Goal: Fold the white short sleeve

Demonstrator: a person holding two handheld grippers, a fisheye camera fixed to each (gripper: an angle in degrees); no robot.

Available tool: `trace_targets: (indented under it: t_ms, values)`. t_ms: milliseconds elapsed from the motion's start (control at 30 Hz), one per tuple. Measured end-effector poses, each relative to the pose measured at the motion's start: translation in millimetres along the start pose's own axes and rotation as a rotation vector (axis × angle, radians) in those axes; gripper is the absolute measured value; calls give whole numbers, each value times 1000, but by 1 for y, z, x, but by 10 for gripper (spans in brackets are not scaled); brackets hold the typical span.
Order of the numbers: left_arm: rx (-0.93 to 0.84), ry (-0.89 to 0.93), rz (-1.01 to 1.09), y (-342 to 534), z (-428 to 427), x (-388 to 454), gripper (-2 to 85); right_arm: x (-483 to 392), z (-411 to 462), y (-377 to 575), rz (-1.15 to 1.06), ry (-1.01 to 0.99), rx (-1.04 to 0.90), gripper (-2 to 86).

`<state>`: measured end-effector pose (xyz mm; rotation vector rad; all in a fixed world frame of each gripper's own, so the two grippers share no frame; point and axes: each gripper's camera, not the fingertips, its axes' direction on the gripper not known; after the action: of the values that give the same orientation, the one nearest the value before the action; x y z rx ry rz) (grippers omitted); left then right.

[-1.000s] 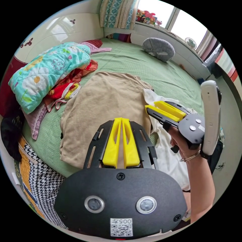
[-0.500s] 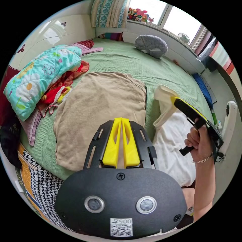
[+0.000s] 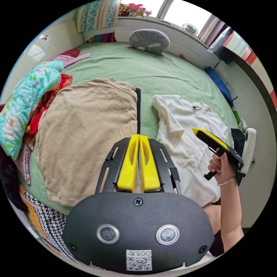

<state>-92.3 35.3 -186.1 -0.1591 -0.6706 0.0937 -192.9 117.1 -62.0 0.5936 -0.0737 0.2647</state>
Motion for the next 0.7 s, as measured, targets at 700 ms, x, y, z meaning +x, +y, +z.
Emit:
trace_targets:
  t_ms: [700]
  values:
    - [-6,-5,109,-41,99,49,56,-97,58,-89,-421,97,-1,95]
